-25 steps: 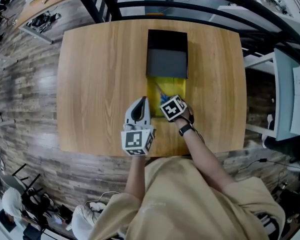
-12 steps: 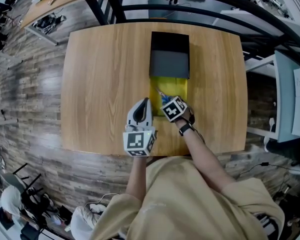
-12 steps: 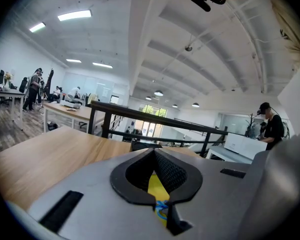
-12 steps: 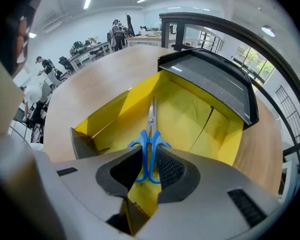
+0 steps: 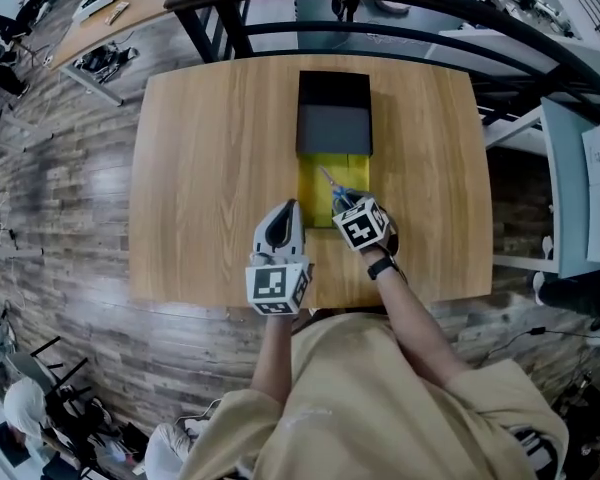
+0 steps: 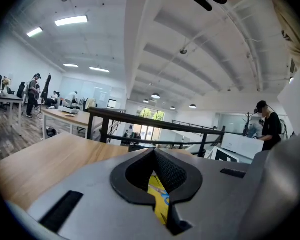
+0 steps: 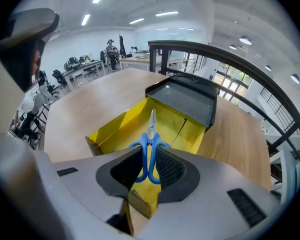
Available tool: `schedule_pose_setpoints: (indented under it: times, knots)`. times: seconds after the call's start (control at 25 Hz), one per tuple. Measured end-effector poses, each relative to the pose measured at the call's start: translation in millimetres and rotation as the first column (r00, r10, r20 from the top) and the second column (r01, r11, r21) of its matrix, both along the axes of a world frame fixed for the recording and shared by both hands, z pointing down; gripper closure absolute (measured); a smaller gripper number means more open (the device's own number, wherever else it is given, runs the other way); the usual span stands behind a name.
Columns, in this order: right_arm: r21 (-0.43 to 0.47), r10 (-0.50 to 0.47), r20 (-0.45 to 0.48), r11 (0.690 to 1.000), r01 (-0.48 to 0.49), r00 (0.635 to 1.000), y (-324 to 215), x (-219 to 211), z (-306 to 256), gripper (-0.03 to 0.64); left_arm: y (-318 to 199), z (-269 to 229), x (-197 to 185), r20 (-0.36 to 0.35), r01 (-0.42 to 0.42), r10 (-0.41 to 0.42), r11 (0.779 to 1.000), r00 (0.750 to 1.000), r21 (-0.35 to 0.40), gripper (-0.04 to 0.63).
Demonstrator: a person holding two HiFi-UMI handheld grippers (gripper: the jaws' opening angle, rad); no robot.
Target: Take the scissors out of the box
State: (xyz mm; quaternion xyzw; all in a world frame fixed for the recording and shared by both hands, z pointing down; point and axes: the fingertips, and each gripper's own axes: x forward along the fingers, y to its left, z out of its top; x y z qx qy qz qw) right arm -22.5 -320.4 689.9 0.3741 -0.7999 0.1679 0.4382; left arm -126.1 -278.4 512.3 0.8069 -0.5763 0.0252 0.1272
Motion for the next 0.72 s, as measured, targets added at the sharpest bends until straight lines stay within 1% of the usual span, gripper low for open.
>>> schedule_pose_setpoints:
  times: [0.16, 0.28, 0.4, 0.56, 0.72]
  knots:
    - [0.044, 0.029, 0.046, 0.999, -0.031, 0.999, 10.4, 10.5, -19.0, 0.534, 12.7, -8.7, 11.0, 0.01, -0.02, 0.019, 1.0, 1.0, 0.023, 0.584]
    - [0.085, 0.055, 0.132, 0.994, -0.067, 0.99, 18.1, 12.3, -40.6, 0.534, 20.7, -20.1, 18.0, 0.019, -0.037, 0.036, 0.998, 0.999, 0.052, 0.584]
    - [0.142, 0.052, 0.187, 0.987, -0.079, 0.981, 26.1, 11.0, -68.0, 0.534, 28.5, -33.3, 22.8, 0.03, -0.054, 0.052, 0.995, 0.998, 0.082, 0.584]
    - [0.222, 0.053, 0.238, 0.969, -0.108, 0.97, 36.3, 13.0, -106.0, 0.534, 38.9, -49.5, 26.4, 0.047, -0.075, 0.07, 0.99, 0.996, 0.117, 0.584]
    - [0.304, 0.06, 0.284, 0.941, -0.149, 0.957, 44.6, 22.8, -140.5, 0.534, 49.4, -64.4, 28.0, 0.057, -0.089, 0.081, 0.984, 0.995, 0.155, 0.584]
